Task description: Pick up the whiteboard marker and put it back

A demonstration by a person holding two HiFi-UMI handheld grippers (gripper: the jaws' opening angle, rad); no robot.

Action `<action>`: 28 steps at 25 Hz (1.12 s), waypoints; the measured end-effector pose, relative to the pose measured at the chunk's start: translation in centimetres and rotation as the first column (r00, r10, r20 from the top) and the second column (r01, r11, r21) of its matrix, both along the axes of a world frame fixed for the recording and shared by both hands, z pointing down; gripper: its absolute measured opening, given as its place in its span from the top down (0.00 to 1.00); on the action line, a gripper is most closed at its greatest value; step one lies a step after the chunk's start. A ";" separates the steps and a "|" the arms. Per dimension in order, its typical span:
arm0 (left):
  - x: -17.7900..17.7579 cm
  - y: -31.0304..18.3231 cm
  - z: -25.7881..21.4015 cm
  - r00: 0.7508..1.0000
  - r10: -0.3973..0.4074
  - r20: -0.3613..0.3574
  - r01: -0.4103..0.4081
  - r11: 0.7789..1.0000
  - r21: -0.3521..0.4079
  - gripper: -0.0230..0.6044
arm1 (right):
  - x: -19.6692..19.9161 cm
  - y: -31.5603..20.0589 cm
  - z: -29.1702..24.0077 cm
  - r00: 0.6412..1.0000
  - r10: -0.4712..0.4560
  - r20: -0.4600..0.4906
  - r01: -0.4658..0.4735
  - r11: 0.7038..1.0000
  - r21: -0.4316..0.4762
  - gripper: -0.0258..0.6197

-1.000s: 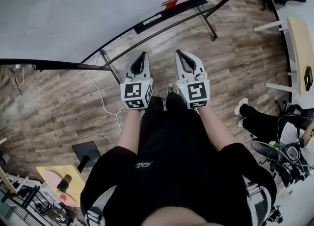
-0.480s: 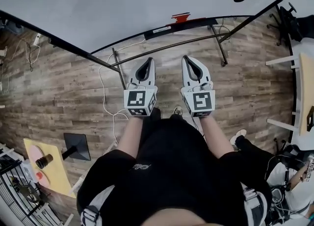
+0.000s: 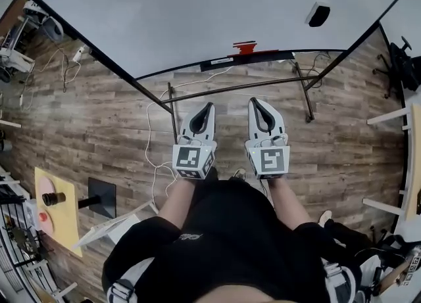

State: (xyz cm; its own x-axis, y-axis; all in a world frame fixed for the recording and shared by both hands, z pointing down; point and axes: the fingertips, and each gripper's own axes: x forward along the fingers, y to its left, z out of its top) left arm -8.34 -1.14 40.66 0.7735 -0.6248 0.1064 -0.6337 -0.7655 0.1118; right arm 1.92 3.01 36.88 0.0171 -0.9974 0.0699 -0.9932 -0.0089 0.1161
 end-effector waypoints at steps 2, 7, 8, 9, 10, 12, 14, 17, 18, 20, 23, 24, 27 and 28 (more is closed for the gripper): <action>0.0 1.2 -0.1 1.000 -0.021 0.001 0.021 1.000 -0.002 0.95 | 0.4 0.9 -0.1 1.000 -0.013 0.005 0.013 1.000 0.004 0.96; 0.3 3.3 -0.8 0.999 -0.049 -0.001 0.049 0.999 0.017 0.95 | 0.5 3.1 0.3 0.998 -0.055 0.015 0.055 0.998 0.024 0.96; 0.6 3.6 -0.9 0.999 -0.048 -0.004 0.048 0.999 0.020 0.95 | 0.7 3.5 0.5 0.999 -0.053 0.013 0.053 0.999 0.014 0.96; 0.8 3.9 -1.1 0.999 -0.045 -0.006 0.045 0.999 0.023 0.95 | 0.9 3.9 0.6 0.999 -0.054 0.009 0.054 0.998 0.016 0.96; 1.1 4.3 -1.2 0.999 -0.041 -0.007 0.041 0.999 0.026 0.95 | 1.2 4.3 0.5 0.998 -0.057 0.005 0.057 0.998 0.030 0.96; 1.8 5.0 -1.7 1.000 -0.029 -0.011 0.029 0.999 0.034 0.95 | 1.8 4.9 -0.2 0.999 -0.049 0.010 0.048 0.997 0.059 0.96; 2.6 5.6 -2.4 1.000 -0.013 -0.016 0.014 0.999 0.048 0.95 | 2.5 5.5 -0.9 1.000 -0.026 0.016 0.025 0.998 0.062 0.96; 3.5 5.8 -3.2 1.000 0.006 -0.024 -0.004 0.997 0.080 0.95 | 3.1 5.7 -1.6 1.000 -0.025 -0.017 0.026 0.995 0.098 0.96; 3.7 5.9 -3.2 1.000 0.009 -0.023 -0.007 0.996 0.085 0.95 | 3.2 5.8 -1.4 0.999 -0.027 -0.019 0.029 0.994 0.108 0.96; 3.8 6.2 -2.8 1.000 0.011 -0.016 -0.009 0.997 0.081 0.95 | 3.4 6.3 -0.8 1.000 -0.023 -0.009 0.023 0.995 0.099 0.96; 4.2 6.7 -2.5 1.000 0.018 -0.011 -0.017 0.997 0.075 0.95 | 3.8 6.8 -0.5 0.999 -0.021 -0.024 0.023 0.996 0.091 0.96; 4.4 6.7 -2.6 1.000 0.021 -0.011 -0.021 0.997 0.077 0.95 | 3.9 6.8 -0.6 0.999 -0.020 -0.025 0.022 0.995 0.093 0.96; 4.9 6.7 -2.7 0.999 0.033 -0.014 -0.032 0.996 0.084 0.95 | 4.0 6.6 -0.7 0.999 -0.019 -0.026 0.022 0.995 0.102 0.96; 5.0 6.7 -2.7 0.999 0.036 -0.015 -0.035 0.996 0.084 0.95 | 4.0 6.5 -0.7 1.000 -0.019 -0.025 0.022 0.994 0.104 0.96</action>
State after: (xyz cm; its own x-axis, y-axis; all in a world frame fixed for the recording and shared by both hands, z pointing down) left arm -3.31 5.55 37.94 0.7964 -0.6034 0.0419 -0.6048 -0.7944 0.0560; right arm 5.93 9.54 36.18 -0.0029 -0.9994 -0.0348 -0.9903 -0.0020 0.1391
